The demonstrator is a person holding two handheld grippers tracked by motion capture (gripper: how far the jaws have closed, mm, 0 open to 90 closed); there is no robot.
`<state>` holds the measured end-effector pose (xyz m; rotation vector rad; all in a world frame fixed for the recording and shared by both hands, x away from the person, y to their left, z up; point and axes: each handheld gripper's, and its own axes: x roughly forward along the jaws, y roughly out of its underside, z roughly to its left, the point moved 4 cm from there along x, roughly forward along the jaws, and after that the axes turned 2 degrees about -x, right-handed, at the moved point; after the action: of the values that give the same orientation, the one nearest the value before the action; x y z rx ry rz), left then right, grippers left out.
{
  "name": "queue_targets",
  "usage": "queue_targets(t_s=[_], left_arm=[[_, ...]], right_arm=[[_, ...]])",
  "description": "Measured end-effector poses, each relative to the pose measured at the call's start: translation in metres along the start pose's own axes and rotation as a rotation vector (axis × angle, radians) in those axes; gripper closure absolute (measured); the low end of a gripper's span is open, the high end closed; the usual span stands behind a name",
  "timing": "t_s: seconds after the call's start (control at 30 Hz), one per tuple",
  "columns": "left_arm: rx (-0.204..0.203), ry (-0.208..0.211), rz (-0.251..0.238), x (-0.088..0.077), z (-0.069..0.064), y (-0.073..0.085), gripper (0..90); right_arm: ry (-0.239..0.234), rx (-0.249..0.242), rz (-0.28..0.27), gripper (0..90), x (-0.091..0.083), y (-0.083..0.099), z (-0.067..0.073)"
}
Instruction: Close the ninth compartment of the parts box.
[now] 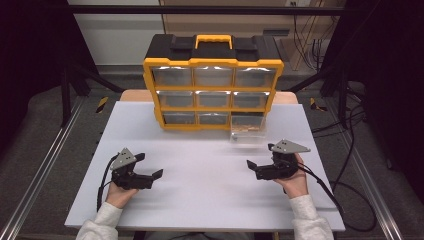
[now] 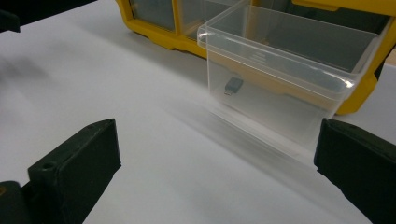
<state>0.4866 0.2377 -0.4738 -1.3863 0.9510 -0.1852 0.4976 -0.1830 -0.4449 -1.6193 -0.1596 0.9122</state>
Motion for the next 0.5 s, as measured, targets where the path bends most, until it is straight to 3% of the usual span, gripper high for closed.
queue_targets(t_s=[0.5], left_arm=[[0.002, 0.008, 0.002, -0.002, 0.003, 0.001, 2.6]], right_arm=[[0.001, -0.02, 0.033, 6.7, 0.022, -0.007, 0.006]])
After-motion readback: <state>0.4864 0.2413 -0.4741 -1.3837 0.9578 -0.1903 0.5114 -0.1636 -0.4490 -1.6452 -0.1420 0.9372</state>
